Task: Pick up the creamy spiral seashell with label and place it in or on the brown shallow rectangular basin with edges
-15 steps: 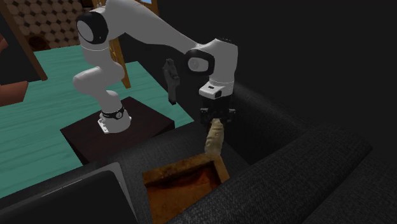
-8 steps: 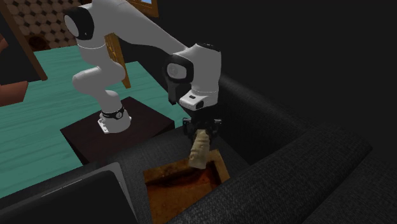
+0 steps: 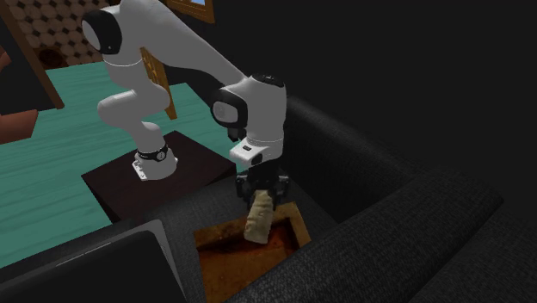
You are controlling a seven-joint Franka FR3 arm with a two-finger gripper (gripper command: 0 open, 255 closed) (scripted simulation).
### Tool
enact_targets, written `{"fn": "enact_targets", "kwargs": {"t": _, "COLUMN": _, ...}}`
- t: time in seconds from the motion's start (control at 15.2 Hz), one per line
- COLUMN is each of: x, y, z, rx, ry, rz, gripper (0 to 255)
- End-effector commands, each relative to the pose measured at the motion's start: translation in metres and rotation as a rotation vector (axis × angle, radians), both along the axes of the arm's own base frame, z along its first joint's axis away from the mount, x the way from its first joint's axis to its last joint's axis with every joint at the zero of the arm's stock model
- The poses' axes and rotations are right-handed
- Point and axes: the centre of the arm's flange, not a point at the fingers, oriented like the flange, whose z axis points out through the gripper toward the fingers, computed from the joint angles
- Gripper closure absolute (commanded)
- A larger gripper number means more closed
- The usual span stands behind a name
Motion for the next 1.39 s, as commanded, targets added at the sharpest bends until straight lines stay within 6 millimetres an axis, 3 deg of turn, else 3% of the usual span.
{"fn": "enact_targets", "kwargs": {"t": 0.0, "x": 0.0, "y": 0.0, "z": -0.01, "rx": 0.0, "ry": -0.001, "rz": 0.0, "gripper": 255}}
{"fn": "enact_targets", "kwargs": {"t": 0.46, "x": 0.0, "y": 0.0, "z": -0.049, "rx": 0.0, "ry": -0.001, "rz": 0.0, "gripper": 255}}
{"fn": "enact_targets", "kwargs": {"t": 0.99, "x": 0.0, "y": 0.0, "z": -0.049, "rx": 0.0, "ry": -0.001, "rz": 0.0, "gripper": 255}}
{"fn": "enact_targets", "kwargs": {"t": 1.06, "x": 0.0, "y": 0.0, "z": -0.049, "rx": 0.0, "ry": -0.001, "rz": 0.0, "gripper": 0}}
{"fn": "enact_targets", "kwargs": {"t": 1.32, "x": 0.0, "y": 0.0, "z": -0.049, "rx": 0.0, "ry": -0.001, "rz": 0.0, "gripper": 0}}
